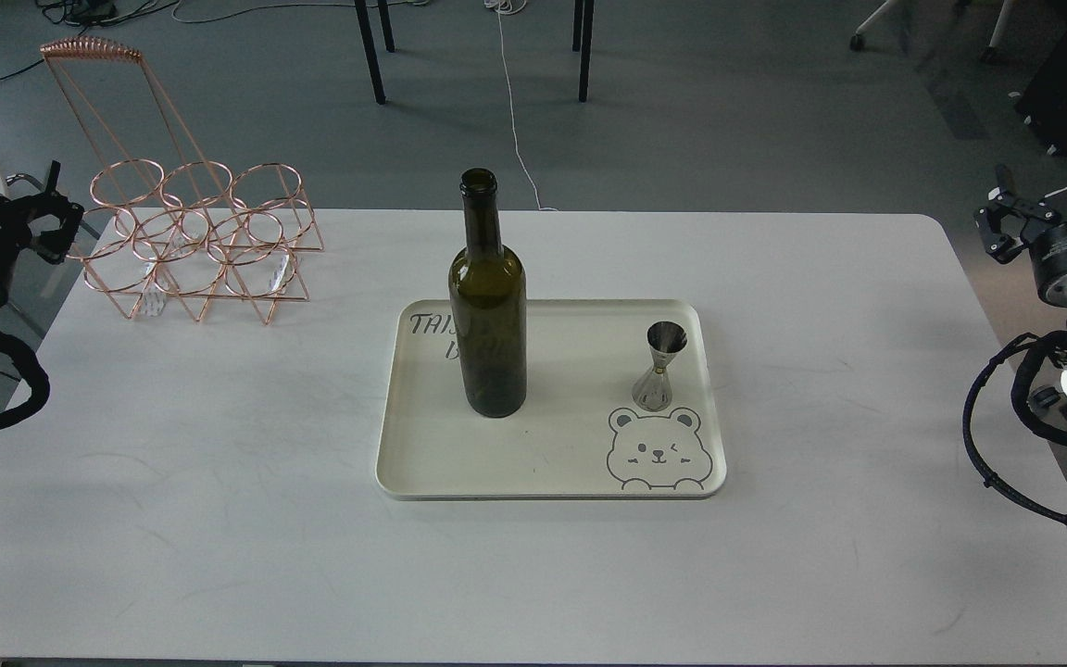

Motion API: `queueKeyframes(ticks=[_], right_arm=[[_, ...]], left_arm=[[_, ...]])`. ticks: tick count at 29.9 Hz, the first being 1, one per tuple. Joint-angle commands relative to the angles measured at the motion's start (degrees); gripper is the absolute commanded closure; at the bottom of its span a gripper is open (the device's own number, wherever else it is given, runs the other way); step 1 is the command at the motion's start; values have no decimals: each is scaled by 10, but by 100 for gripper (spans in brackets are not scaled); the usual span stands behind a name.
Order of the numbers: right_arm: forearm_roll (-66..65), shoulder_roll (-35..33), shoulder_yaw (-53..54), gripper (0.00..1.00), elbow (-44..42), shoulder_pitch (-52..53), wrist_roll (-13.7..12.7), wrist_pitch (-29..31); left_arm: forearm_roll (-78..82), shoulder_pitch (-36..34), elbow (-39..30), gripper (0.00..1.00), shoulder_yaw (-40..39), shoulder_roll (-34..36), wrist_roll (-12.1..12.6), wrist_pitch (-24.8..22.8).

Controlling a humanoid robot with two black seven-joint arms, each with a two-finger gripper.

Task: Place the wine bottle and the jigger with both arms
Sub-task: 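Move the right gripper toward the metal jigger on the tray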

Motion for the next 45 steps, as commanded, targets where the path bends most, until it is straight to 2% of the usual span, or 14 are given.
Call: queueKeyframes(ticks=[1, 10, 17, 19, 26, 32, 38, 45], right_arm=[[-1, 0, -4, 2, 1, -3, 0, 0], [-11, -11, -14, 2, 30, -6, 0, 0], [-39, -111, -87, 2, 198, -29, 0, -1], [-82, -143, -101, 2, 257, -36, 0, -38], [-319, -223, -102, 2, 431, -83, 0, -173], [-565, -232, -108, 2, 511, -96, 0, -289], [-859, -215, -109, 2, 501, -118, 0, -362], [-1101, -143, -150, 2, 412, -106, 0, -425]], left_arm=[[1, 0, 0, 1, 4, -1, -1, 3], [1, -9, -1, 1, 4, -5, 0, 5], [1, -7, -11, 1, 4, -6, -1, 3], [1, -6, -11, 1, 4, -4, 0, 2], [1, -5, -22, 1, 4, -4, 1, 3], [1, -4, -39, 1, 6, -3, 3, 5], [1, -5, -39, 1, 6, -3, -1, 5], [1, -8, -39, 1, 5, -3, -1, 5]])
